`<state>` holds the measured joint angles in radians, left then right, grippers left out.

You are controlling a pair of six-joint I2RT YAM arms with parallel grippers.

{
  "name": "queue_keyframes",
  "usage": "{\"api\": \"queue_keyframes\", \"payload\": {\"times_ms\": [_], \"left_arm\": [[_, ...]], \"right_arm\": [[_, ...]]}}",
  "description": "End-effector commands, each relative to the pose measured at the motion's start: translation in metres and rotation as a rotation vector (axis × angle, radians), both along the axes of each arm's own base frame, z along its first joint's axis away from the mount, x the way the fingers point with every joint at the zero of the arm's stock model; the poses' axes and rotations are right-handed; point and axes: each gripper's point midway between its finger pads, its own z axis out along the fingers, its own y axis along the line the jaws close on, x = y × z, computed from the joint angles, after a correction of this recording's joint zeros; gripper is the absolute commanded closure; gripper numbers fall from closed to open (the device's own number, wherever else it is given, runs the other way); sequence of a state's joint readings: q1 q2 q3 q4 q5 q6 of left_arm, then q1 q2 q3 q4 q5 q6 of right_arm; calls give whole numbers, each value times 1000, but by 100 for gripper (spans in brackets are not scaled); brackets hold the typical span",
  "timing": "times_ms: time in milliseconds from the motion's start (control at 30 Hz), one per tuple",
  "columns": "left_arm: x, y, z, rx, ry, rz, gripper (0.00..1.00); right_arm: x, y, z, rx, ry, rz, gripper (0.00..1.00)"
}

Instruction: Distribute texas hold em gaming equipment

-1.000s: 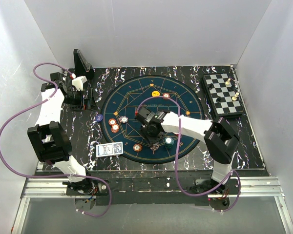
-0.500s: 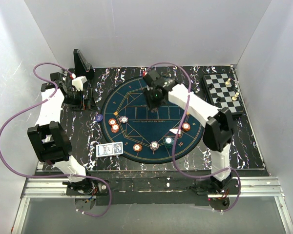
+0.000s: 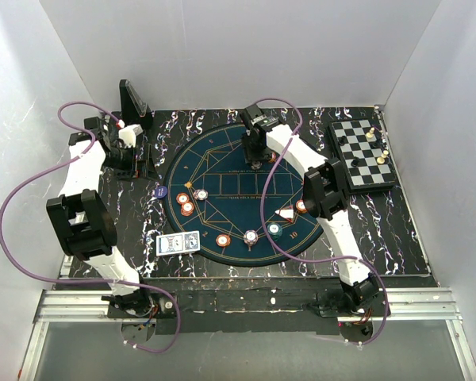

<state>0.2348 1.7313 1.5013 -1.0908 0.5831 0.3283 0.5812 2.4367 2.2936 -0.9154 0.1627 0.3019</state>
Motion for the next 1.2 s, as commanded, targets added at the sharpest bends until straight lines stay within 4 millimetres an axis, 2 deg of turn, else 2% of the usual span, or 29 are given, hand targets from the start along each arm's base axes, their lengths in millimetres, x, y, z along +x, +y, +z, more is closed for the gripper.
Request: {"api": "queue_keyframes", "payload": {"times_ms": [0, 167, 300, 433, 567, 700, 867, 933, 1033, 1100, 1167], "left_arm": [[10, 6, 8, 18, -44, -9, 2], [11, 8, 4, 21, -38, -10, 2], [10, 9, 2, 22, -35, -12, 2], [8, 11, 0, 23, -30, -8, 2], [8, 12, 1, 23, -32, -8, 2], [8, 12, 3, 21, -35, -6, 2], [4, 11, 5, 16, -32, -4, 2], [3, 11, 8, 18, -41, -4, 2], [3, 10, 16, 22, -58, -3, 2], [1, 10, 19, 23, -62, -2, 2], [1, 9, 23, 19, -67, -2, 2]], "right_arm": [[13, 8, 8, 57, -42, -14, 87], [19, 11, 0, 62, -43, -12, 87], [27, 11, -4, 52, -60, -15, 80], [32, 8, -11, 54, -58, -33, 68], [33, 8, -16, 67, -45, -41, 47], [33, 13, 0, 99, -58, -39, 38], [27, 16, 43, 148, -103, -27, 34], [16, 16, 72, 163, -129, -13, 34], [-13, 22, 103, 161, -175, 45, 32], [-39, 28, 114, 151, -185, 96, 30], [-76, 36, 115, 128, -162, 157, 24]]}}
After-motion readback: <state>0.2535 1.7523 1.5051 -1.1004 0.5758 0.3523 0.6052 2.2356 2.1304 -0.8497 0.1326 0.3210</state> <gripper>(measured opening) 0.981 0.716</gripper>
